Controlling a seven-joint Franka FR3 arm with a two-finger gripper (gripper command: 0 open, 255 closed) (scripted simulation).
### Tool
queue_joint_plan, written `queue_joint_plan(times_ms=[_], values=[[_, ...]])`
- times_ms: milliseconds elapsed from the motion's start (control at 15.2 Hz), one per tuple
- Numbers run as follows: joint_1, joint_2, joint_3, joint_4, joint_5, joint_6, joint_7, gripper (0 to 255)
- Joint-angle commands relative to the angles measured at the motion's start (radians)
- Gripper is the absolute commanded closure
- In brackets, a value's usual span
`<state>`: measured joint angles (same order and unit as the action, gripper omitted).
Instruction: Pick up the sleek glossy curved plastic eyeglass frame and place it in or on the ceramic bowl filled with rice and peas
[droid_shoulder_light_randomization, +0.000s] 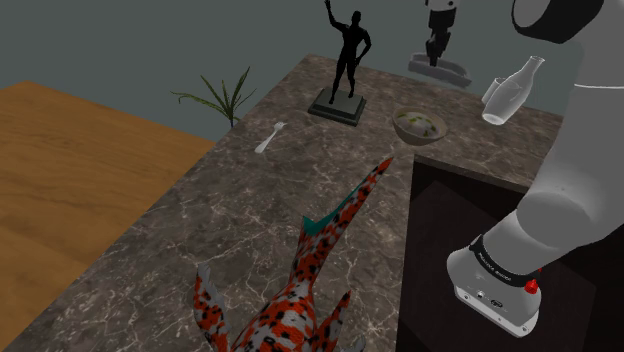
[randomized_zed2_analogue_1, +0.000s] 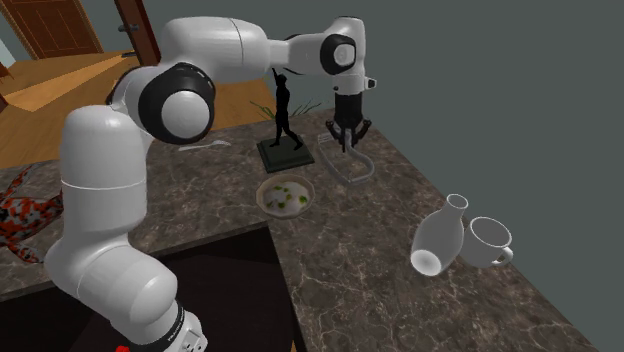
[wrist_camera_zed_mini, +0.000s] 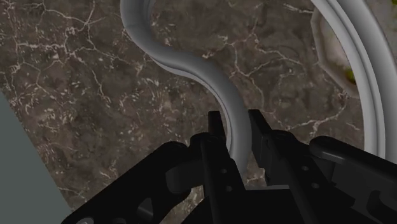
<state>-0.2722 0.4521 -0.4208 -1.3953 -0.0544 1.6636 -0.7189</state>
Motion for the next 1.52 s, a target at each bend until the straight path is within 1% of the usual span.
queue_joint_plan(times_ms=[0, 198, 396, 660, 792, 1452], values=[[0.042, -0.087, -0.002, -0.126, -0.028, 0.037, 0.036, 255], [0.097, -0.206, 0.004, -0.279, -0.069, 0.069, 0.1, 255], [0.142, -0.316, 0.019, -0.411, -0.106, 0.087, 0.169, 255], [0.19, -0.453, 0.051, -0.564, -0.145, 0.095, 0.263, 255], [0.205, -0.505, 0.068, -0.619, -0.157, 0.094, 0.302, 255], [0.2, -0.463, 0.063, -0.71, -0.151, 0.225, 0.314, 255]])
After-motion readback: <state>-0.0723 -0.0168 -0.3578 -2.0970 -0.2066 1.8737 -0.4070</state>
